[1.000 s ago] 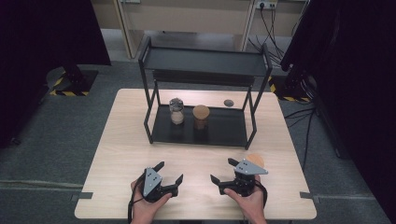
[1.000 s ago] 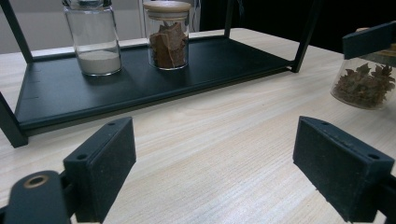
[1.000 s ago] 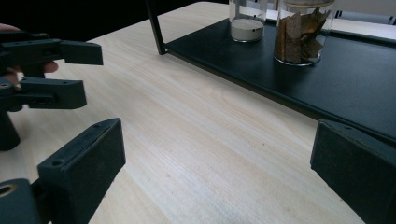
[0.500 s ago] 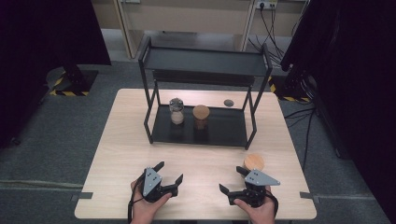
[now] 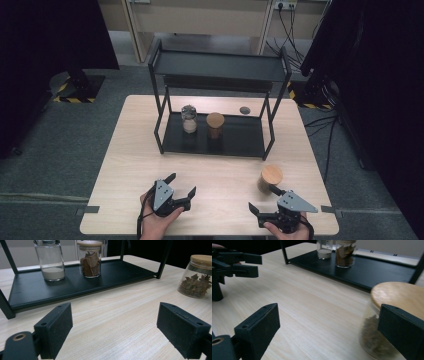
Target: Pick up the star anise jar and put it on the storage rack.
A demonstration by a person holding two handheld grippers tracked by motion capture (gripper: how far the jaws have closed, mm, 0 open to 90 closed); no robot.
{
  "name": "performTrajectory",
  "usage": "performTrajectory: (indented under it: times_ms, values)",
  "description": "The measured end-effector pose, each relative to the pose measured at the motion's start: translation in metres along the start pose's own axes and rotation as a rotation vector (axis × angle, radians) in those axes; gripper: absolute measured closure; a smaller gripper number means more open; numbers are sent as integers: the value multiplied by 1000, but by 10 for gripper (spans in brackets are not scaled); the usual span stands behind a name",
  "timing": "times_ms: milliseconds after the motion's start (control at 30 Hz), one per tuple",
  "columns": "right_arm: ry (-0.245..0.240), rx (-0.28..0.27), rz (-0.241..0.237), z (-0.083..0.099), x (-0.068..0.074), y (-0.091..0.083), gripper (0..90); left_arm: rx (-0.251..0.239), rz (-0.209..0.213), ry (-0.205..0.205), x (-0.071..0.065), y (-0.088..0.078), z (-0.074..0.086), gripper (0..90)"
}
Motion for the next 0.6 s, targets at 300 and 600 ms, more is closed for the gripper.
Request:
performTrajectory:
  times_ms: [300,600]
  values:
    - [-12,-27,150,3,-17,-26,35,0,-2,3,0,0,0,129]
    - [28,-16,220,12,-35,-23,33,-3,-1,1,0,0,0,129]
Point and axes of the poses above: each handheld gripper's, and its own axes: y roughly forward along the jaws, z roughly out of its underside, x roughly to its left, the point moved 3 cm from there along y, roughly forward along the jaws, and after that the axes turned 6 degrees about -y, right-handed, at the moved point
